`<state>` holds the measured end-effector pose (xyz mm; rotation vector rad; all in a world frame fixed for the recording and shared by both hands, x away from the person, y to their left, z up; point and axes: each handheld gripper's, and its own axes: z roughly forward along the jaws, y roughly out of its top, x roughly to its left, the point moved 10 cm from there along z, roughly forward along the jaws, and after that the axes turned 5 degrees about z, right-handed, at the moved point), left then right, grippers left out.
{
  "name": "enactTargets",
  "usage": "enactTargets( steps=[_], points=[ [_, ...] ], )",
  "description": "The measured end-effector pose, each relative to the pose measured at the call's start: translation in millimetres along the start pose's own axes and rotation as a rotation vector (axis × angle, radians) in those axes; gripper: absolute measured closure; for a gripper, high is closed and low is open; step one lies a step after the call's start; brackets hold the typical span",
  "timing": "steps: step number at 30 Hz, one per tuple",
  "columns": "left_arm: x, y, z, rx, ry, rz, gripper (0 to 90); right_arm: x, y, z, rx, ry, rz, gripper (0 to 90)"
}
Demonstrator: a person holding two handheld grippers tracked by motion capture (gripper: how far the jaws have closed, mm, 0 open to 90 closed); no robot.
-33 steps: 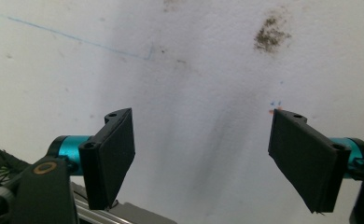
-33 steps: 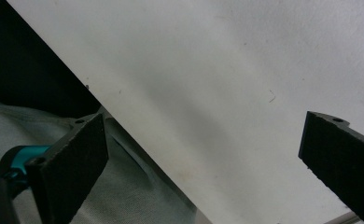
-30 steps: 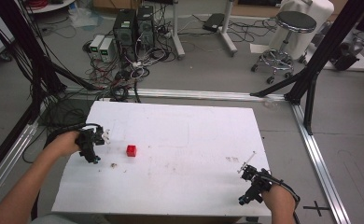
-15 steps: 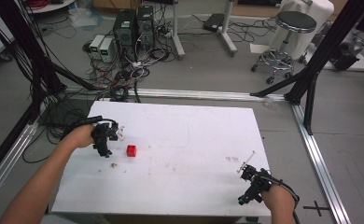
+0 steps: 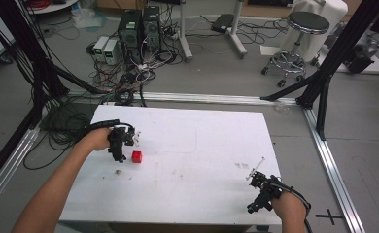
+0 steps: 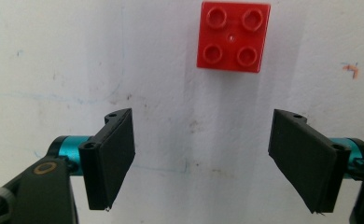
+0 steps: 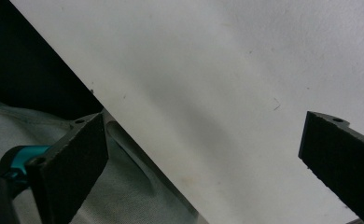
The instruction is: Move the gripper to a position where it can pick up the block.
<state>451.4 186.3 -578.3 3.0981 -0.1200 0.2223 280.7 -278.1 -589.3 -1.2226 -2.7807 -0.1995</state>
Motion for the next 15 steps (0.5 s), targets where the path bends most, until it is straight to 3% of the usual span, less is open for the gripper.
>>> enactTargets(
  steps=[10,15],
  points=[
    [-5.1,12.3,8.3,0.009,-0.046,0.044,23.1,1.3,1.4,1.0,0.004,0.001,-0.005,0.9],
    [-6.3,17.6,13.3,0.008,-0.049,0.062,23.1,1.8,2.0,1.2,0.003,0.002,-0.004,0.9]
  ],
)
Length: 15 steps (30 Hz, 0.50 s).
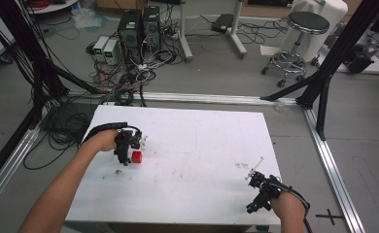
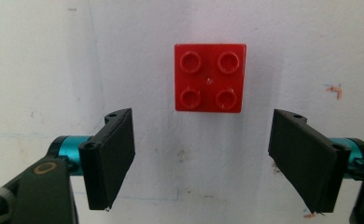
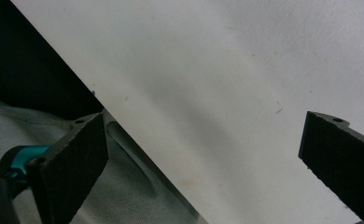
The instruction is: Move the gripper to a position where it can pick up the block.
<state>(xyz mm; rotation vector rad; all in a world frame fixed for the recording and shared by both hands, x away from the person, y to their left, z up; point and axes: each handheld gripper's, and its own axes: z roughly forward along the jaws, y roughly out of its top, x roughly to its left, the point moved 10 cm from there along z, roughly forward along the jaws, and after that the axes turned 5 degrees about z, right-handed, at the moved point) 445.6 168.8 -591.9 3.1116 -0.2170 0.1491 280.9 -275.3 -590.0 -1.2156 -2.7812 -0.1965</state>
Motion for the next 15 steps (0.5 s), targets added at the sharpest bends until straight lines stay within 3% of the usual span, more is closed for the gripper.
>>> enactTargets(
  steps=[15],
  points=[
    [-2.7,11.7,14.1,0.005,-0.035,0.027,23.0,-0.2,-1.5,1.0,0.004,0.004,0.001,0.9]
  ],
)
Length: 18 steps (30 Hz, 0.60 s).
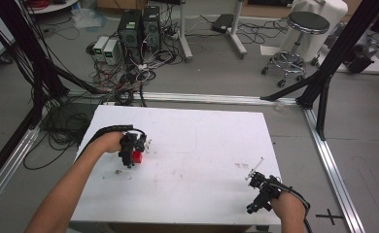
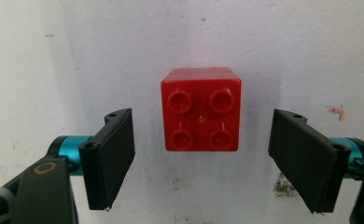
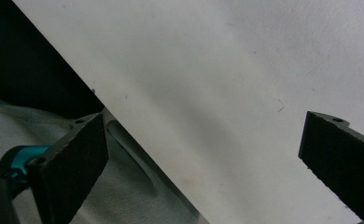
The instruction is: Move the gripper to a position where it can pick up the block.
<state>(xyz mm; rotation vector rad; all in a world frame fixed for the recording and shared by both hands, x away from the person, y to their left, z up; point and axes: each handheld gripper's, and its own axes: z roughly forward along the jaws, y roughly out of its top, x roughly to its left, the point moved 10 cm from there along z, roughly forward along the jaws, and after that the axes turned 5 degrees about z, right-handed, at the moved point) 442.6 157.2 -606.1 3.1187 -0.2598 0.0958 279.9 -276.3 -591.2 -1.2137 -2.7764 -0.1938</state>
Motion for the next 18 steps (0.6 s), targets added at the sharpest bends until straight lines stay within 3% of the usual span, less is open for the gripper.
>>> enactTargets(
  steps=[18],
  points=[
    [0.8,4.7,6.3,0.000,-0.007,0.011,23.0,0.5,0.5,-1.5,0.000,-0.002,-0.001,0.9]
  ],
)
